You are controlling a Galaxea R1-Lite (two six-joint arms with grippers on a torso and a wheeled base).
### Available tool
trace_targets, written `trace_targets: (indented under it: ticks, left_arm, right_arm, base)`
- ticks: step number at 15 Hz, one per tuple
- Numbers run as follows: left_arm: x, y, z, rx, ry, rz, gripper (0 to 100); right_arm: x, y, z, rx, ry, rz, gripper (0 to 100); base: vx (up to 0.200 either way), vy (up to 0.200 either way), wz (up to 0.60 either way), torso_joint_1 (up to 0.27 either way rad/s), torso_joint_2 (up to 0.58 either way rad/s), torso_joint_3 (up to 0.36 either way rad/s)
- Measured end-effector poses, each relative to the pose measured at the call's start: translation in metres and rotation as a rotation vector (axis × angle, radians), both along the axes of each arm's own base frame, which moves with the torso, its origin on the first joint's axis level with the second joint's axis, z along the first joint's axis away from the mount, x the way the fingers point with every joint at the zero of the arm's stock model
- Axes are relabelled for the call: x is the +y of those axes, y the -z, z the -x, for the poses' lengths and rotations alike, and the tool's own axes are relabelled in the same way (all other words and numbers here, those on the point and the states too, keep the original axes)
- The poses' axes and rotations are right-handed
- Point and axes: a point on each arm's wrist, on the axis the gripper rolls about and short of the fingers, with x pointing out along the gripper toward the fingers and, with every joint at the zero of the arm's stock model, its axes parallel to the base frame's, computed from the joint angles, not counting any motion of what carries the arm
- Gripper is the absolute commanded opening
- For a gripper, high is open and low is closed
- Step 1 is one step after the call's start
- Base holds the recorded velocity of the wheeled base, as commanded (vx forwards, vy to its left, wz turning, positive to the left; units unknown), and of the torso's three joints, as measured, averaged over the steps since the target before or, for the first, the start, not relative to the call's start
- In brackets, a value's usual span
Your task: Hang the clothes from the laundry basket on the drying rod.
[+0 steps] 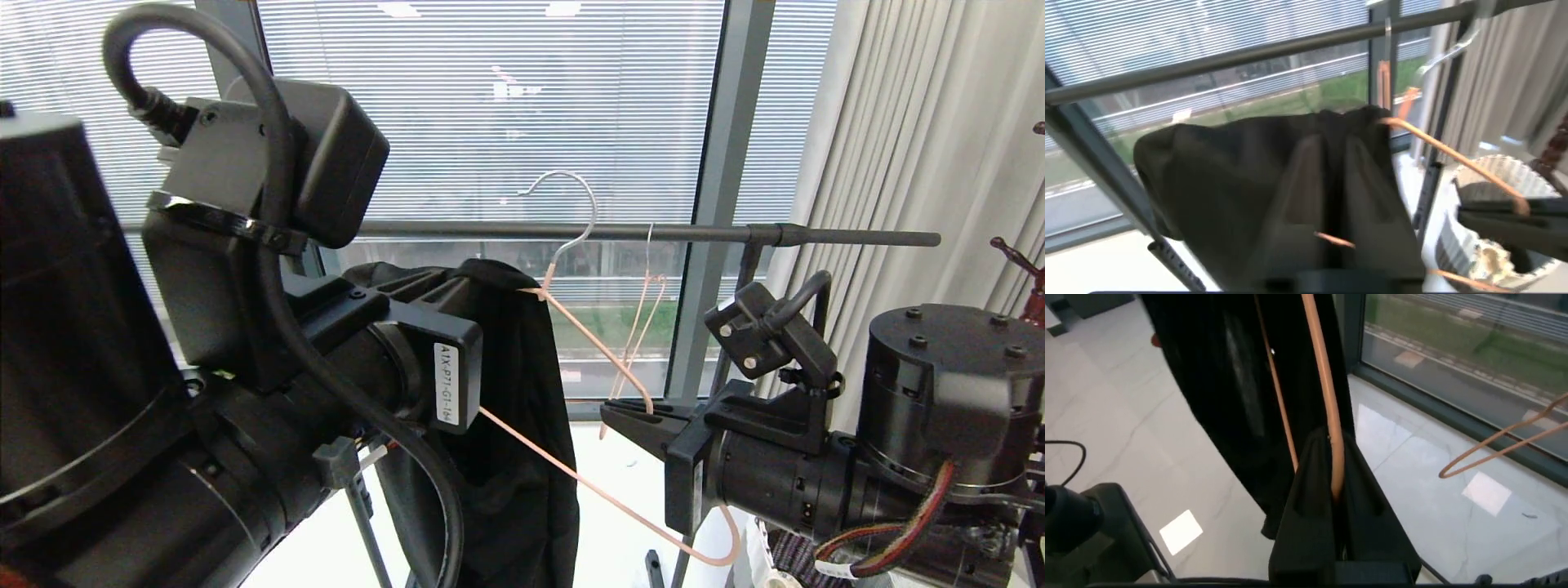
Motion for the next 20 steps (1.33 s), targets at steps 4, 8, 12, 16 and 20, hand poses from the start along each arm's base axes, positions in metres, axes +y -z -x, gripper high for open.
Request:
trace_targets:
  ticks: [4,8,12,16,20]
  left_arm:
    - [0.005,-0.005,0.011,-0.015,0.029,0.011,100]
    - [0.033,0.015,0.018,-0.016,-0.007,-0.103,100]
    - [0.074,0.034,0.025,-0.013,0.074,-0.158,100]
    - [0.098,0.048,0.033,-0.053,0.387,-0.238,100]
    - [0.100,0.067,0.029,-0.061,0.537,-0.365,100]
  right_arm:
    - [0.001,-0.002,0.001,-0.082,-0.010,0.025,0]
    - [-0.006,-0.003,0.001,-0.152,-0.010,0.066,0]
    - [-0.021,0.001,0.001,-0.234,0.012,0.065,0]
    - [-0.038,0.002,0.012,-0.329,-0.056,0.114,0]
    - [-0.050,-0.001,0.024,-0.425,-0.118,0.159,0]
  base:
    - [0.000,0.000,0.00,0.000,0.00,0.000]
    - [0.000,0.000,0.00,0.000,0.00,0.000]
    - [0.000,0.000,0.00,0.000,0.00,0.000]
    - [0.000,0.000,0.00,0.000,0.00,0.000]
    - [0.000,0.000,0.00,0.000,0.00,0.000]
